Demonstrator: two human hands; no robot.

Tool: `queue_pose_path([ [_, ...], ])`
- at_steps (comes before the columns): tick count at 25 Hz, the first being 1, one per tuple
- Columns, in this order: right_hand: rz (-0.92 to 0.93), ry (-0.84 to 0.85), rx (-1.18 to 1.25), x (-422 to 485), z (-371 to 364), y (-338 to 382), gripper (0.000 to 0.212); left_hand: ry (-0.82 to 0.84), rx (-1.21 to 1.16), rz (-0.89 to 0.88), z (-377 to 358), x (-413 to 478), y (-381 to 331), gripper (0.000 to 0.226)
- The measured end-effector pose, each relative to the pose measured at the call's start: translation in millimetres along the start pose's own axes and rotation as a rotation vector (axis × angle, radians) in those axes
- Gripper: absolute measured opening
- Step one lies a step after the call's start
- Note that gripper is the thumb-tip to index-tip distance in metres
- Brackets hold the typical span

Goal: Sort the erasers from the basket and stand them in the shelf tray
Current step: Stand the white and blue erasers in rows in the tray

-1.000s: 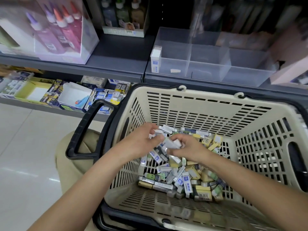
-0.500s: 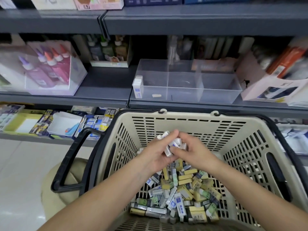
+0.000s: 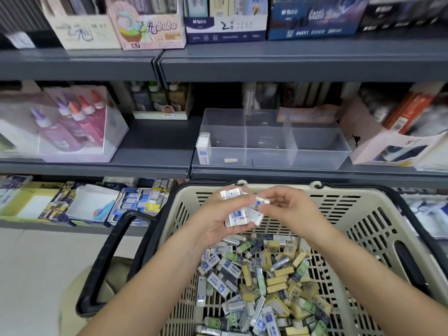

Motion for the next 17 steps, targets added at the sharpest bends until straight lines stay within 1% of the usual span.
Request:
queue_pose_path([
  [3,-0.054,-0.021,0.099,14.1,5.7,5.9,0.016,-0.035,-0.016,-0.087,9.6,0.9,-21.4,0.017],
  [7,0.014,-0.069,0.150,35.0,8.0,19.2,0.022,-0.044,-0.034,-0.176,19.6,3.2,-41.7,0.017],
  [9,0.042,-0.103,0.192,46.6,8.9,25.6,0.018,-0.055,-0.051,-0.231,24.1,4.7,-48.5,0.016],
  [11,0.059,-0.122,0.220,63.1,10.0,32.8,0.017,-0.099,-0.078,-0.292,32.6,6.9,-54.3,0.014],
  [12,0.074,-0.123,0.198,73.3,10.7,37.3,0.019,-0.134,-0.101,-0.315,38.1,8.1,-56.4,0.014],
  [14,0.124,-0.116,0.067,96.6,9.9,47.7,0.024,-0.193,-0.163,-0.338,49.0,10.3,-61.0,0.017],
  [17,0.187,-0.117,-0.152,137.8,4.1,59.8,0.015,-0.249,-0.200,-0.372,59.8,11.9,-74.7,0.019],
])
Point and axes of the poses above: each hand's wrist, its own x-axis towards the middle knuckle, its own z-axis out of the back of the hand, y = z × x, the point moved 5 cm from there along x, towards the middle knuckle, and after that the axes turned 10 degrees about z, right-handed, at the moved point
